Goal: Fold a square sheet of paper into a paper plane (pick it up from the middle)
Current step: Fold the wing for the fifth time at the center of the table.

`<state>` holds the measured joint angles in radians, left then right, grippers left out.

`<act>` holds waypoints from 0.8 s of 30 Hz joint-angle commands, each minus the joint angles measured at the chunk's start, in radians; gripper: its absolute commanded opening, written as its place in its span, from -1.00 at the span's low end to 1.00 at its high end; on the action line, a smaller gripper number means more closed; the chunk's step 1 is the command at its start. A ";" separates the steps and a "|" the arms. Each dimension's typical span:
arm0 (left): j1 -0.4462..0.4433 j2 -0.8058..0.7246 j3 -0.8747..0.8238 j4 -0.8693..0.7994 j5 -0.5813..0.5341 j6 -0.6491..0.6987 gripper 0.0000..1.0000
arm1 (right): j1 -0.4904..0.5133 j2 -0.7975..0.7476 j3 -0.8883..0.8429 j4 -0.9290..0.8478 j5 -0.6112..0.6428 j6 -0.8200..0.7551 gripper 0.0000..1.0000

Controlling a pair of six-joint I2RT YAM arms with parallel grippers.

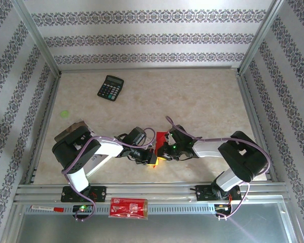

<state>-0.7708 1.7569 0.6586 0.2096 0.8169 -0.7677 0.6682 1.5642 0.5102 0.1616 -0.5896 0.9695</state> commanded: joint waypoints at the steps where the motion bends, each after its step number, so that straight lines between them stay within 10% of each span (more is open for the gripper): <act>1: 0.007 0.061 -0.051 -0.153 -0.062 0.023 -1.00 | -0.036 0.036 0.027 -0.024 0.040 -0.048 -0.83; 24: 0.031 -0.095 0.008 -0.015 -0.075 -0.042 -0.87 | -0.053 0.036 0.005 -0.008 0.041 -0.024 -0.84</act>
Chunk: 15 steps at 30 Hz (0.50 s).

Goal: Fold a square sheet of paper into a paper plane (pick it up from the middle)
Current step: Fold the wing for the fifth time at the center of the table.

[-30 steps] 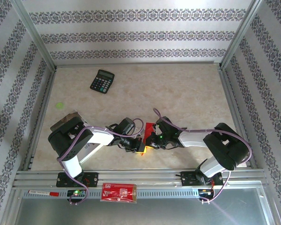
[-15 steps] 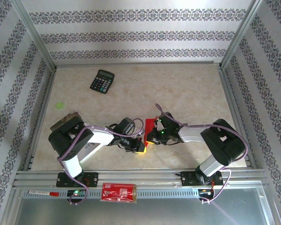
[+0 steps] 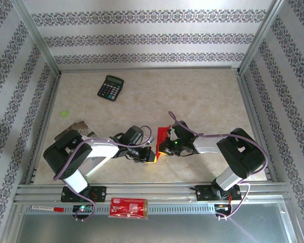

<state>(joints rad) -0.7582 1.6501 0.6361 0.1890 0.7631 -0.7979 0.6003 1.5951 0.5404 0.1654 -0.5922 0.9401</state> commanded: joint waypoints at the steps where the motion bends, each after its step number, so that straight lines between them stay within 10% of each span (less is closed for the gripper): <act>1: 0.021 0.027 0.042 0.006 -0.021 -0.013 -0.88 | 0.014 0.006 -0.025 -0.012 0.042 0.005 -0.84; 15: 0.030 0.122 0.099 -0.009 -0.023 -0.006 -0.86 | 0.014 0.013 -0.026 -0.011 0.043 0.006 -0.84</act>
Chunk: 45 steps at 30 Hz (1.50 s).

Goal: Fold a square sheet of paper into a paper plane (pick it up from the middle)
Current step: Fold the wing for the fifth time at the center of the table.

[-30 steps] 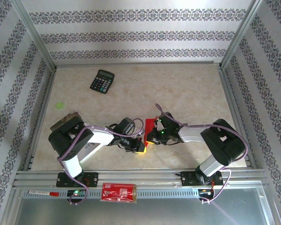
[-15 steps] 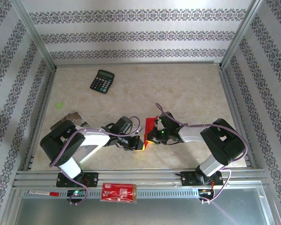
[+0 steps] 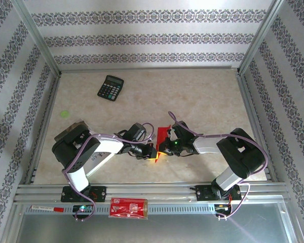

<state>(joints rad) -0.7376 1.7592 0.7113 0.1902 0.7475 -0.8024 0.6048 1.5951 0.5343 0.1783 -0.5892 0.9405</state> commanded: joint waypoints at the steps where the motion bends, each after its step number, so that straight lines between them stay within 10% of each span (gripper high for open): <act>1: 0.010 0.012 0.026 -0.033 -0.019 0.008 -0.85 | 0.008 0.012 -0.020 -0.023 0.040 0.006 -0.84; 19: -0.020 0.073 -0.008 -0.241 -0.230 0.080 -1.00 | -0.016 -0.004 -0.010 0.012 0.009 0.063 -0.80; 45: -0.022 0.120 -0.067 -0.293 -0.260 0.161 -1.00 | -0.179 0.128 0.117 -0.025 -0.047 -0.049 -0.80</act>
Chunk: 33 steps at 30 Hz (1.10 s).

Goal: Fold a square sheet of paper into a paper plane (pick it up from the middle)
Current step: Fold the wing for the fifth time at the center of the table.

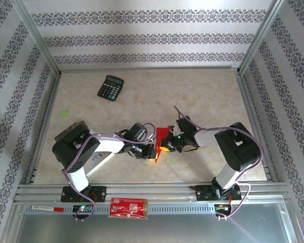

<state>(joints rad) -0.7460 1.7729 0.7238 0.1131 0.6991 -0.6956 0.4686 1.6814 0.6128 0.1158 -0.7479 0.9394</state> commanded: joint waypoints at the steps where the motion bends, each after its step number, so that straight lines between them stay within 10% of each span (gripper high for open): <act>1: -0.013 0.108 -0.082 -0.215 -0.212 0.054 -1.00 | -0.050 0.048 0.044 0.037 0.111 -0.051 -0.80; 33: -0.017 0.105 -0.085 -0.219 -0.206 0.053 -1.00 | -0.254 0.237 0.269 -0.006 0.125 -0.137 -0.81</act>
<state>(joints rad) -0.7467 1.7775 0.7219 0.1131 0.6991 -0.6842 0.2581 1.8786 0.8482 0.0853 -0.7948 0.8448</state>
